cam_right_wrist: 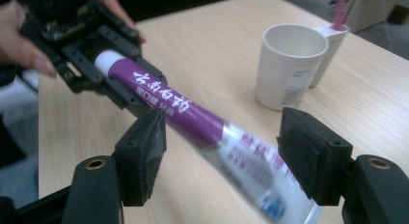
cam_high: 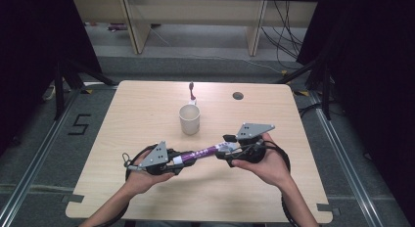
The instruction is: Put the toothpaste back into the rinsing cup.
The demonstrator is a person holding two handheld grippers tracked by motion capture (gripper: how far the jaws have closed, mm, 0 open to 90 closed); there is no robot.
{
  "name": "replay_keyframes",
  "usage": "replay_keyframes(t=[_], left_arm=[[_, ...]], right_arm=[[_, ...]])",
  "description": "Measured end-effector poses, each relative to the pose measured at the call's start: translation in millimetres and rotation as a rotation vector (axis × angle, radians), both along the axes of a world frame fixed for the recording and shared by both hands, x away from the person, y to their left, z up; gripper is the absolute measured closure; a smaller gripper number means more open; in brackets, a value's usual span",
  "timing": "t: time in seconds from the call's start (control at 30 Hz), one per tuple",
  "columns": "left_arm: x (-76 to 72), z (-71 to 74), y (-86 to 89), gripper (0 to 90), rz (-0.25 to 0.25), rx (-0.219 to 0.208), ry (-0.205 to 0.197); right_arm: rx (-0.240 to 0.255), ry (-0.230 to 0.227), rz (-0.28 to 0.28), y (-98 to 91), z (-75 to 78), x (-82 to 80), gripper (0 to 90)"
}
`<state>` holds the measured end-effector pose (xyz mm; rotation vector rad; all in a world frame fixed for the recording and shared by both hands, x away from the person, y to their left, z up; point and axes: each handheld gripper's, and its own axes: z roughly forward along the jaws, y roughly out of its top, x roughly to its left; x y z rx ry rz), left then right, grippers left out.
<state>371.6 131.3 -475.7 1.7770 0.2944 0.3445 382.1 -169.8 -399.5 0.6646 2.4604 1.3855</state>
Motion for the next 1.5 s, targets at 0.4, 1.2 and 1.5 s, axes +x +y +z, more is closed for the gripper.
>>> replay_keyframes(t=[0.4, 1.2, 1.5], left_arm=[[3.7, 2.7, 6.1, 71.6, 0.080, -0.022, -0.032], [3.0, -1.1, 6.4, 71.6, 0.123, -0.062, -0.037], [2.7, -4.1, 4.9, 71.1, 0.140, -0.082, -0.036]], right_arm=[[0.185, 0.134, -0.152, 0.0, -32.6, -2.9, 26.0], [0.283, 0.314, -0.198, 15.6, -43.5, 9.6, 26.9], [0.352, 0.364, -0.223, 16.3, -42.5, 16.9, 27.9]])
